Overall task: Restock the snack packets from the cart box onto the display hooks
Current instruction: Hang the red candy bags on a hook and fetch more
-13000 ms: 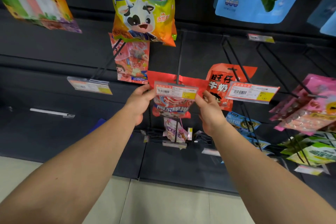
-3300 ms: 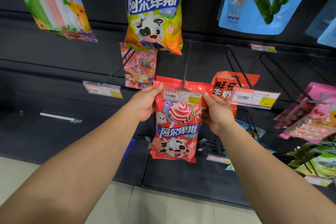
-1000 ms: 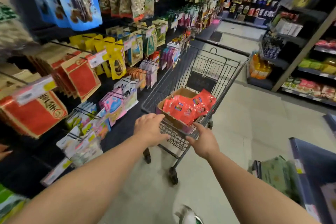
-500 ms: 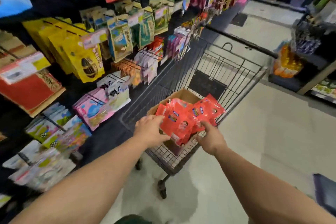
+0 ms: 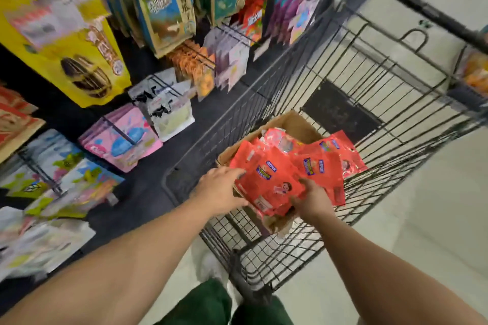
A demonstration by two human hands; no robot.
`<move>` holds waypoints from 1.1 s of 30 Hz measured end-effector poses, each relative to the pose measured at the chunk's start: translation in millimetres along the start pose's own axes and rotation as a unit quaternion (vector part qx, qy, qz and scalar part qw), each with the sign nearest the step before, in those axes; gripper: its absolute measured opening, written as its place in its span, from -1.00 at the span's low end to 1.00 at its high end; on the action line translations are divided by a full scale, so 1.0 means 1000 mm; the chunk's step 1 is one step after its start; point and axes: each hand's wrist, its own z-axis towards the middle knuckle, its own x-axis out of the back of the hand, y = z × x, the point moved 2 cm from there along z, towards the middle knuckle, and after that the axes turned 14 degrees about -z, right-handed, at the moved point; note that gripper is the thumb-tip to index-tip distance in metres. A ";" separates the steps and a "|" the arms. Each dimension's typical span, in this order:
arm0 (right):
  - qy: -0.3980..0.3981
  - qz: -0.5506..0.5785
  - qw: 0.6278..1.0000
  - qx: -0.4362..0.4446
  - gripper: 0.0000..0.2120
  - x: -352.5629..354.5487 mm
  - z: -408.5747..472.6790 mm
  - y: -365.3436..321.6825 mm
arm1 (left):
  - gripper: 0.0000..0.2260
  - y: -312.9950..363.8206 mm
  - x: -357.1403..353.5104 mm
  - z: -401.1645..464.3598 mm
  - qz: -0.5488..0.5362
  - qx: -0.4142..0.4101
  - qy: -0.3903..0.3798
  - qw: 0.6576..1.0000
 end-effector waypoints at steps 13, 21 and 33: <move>-0.038 -0.120 0.992 -0.022 -0.71 -0.027 0.113 0.023 | -0.23 0.005 -0.069 0.054 -0.060 0.107 -0.025 0.992; -0.238 0.350 0.905 0.049 -0.90 -0.008 0.073 -0.027 | 0.06 0.027 -0.095 0.065 -0.239 0.116 0.001 0.964; -0.114 0.029 0.991 -0.058 -0.70 -0.050 0.123 0.049 | -0.83 -0.016 -0.062 0.078 -0.532 0.177 0.244 0.792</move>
